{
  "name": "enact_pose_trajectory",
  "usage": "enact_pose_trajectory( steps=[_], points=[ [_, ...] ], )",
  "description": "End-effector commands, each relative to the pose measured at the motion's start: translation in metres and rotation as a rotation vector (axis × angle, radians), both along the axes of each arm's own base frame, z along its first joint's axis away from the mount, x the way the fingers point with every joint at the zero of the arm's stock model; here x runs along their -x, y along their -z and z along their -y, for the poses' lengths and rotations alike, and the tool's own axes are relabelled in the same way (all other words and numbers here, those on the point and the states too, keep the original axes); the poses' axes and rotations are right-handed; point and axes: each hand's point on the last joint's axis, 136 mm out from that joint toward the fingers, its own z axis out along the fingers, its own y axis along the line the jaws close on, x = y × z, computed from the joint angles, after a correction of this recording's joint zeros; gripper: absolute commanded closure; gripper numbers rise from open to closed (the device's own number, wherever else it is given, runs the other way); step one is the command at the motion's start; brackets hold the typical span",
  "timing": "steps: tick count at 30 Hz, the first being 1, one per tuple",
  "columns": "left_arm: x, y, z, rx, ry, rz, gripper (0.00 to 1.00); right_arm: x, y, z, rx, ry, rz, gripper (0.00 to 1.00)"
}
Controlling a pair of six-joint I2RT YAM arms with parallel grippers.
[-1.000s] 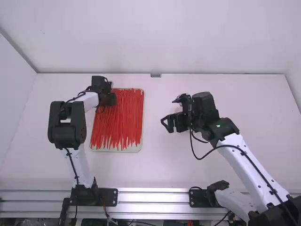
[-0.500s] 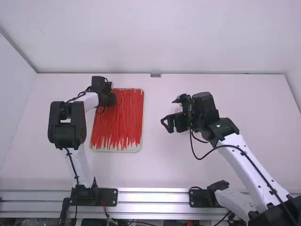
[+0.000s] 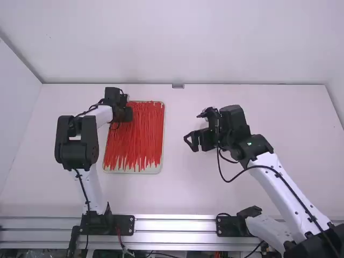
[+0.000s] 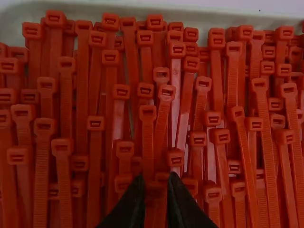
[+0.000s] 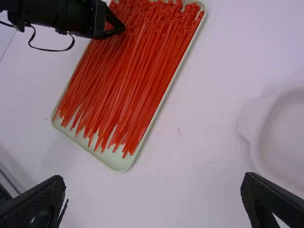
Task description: Fasten the cable tie
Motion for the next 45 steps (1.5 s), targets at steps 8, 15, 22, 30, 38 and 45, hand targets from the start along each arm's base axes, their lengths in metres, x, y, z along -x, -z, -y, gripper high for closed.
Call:
enact_pose_trajectory(
  steps=[8, 15, 22, 30, 38, 45],
  points=[
    [0.011, 0.018, 0.002, -0.016, 0.024, -0.052, 0.92, -0.007, -0.014, -0.002, -0.015, 0.0, 0.032, 0.02],
    [0.005, 0.014, 0.0, -0.012, 0.014, -0.024, 0.94, -0.008, -0.015, -0.003, -0.017, 0.001, 0.036, 0.02],
    [-0.008, 0.004, 0.001, 0.001, -0.008, 0.02, 0.96, -0.009, -0.016, -0.003, -0.02, 0.0, 0.043, 0.01],
    [-0.046, -0.08, 0.001, 0.008, -0.015, 0.168, 0.98, -0.019, -0.029, -0.008, -0.051, -0.001, 0.108, 0.02],
    [-0.044, -0.202, 0.013, 0.054, 0.034, 0.368, 0.98, -0.031, -0.046, -0.013, -0.09, -0.001, 0.196, 0.02],
    [-0.009, -0.269, 0.018, 0.063, 0.049, 0.49, 0.98, -0.046, -0.067, -0.014, -0.131, 0.009, 0.291, 0.02]
  ],
)
